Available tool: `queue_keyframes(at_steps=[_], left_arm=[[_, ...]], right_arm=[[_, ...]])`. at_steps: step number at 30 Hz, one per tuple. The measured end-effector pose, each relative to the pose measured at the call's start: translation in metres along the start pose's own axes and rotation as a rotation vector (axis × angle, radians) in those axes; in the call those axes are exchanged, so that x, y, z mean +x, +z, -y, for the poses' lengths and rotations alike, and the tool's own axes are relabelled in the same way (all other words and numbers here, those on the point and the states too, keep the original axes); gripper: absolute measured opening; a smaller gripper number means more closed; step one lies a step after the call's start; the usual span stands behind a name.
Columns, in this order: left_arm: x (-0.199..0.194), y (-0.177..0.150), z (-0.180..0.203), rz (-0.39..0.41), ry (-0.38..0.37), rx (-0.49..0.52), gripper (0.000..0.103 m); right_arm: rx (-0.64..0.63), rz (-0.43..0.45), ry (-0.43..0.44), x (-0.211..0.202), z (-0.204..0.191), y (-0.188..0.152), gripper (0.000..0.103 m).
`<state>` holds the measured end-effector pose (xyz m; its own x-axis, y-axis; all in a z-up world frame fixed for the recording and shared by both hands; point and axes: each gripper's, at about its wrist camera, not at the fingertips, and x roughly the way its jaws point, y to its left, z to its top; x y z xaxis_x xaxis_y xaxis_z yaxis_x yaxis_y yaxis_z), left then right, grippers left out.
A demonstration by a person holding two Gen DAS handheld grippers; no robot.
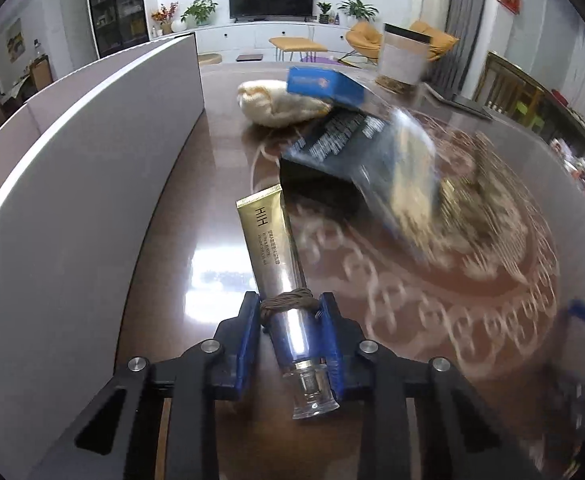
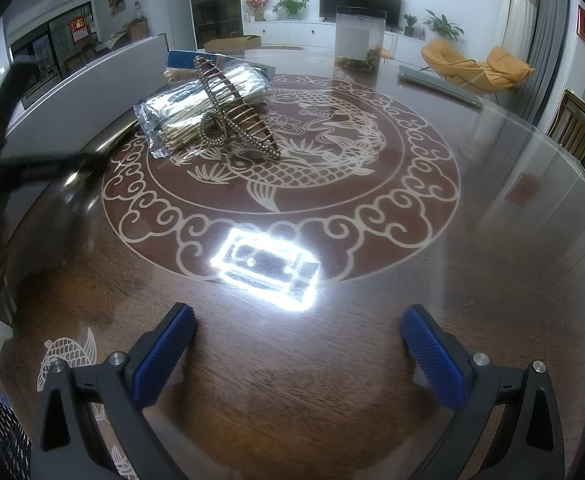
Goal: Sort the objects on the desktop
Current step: 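Lower the gold tube onto the table and open the left tool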
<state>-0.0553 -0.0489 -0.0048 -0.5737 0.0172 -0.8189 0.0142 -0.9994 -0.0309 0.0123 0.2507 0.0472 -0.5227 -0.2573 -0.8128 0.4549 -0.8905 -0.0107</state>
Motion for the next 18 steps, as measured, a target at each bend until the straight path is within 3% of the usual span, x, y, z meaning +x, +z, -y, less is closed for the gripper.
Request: queue_keyframes(at_steps=[9, 10, 12, 13, 18], left_arm=[[-0.028, -0.042, 0.009, 0.022, -0.035, 0.082, 0.031], [-0.028, -0.044, 0.009, 0.032, -0.041, 0.087, 0.035], [-0.025, -0.042, 0.011, 0.029, -0.045, 0.095, 0.063], [-0.022, -0.041, 0.012, 0.021, -0.035, 0.095, 0.082], [-0.018, -0.039, 0.014, 0.013, -0.035, 0.096, 0.088]], right_arm=[[0.001, 0.000, 0.000, 0.000, 0.000, 0.000, 0.103], [0.001, 0.000, 0.000, 0.000, 0.000, 0.000, 0.103], [0.001, 0.000, -0.001, 0.000, 0.000, 0.000, 0.103], [0.001, 0.000, -0.001, 0.000, 0.000, 0.000, 0.103], [0.001, 0.000, -0.001, 0.000, 0.000, 0.000, 0.103]])
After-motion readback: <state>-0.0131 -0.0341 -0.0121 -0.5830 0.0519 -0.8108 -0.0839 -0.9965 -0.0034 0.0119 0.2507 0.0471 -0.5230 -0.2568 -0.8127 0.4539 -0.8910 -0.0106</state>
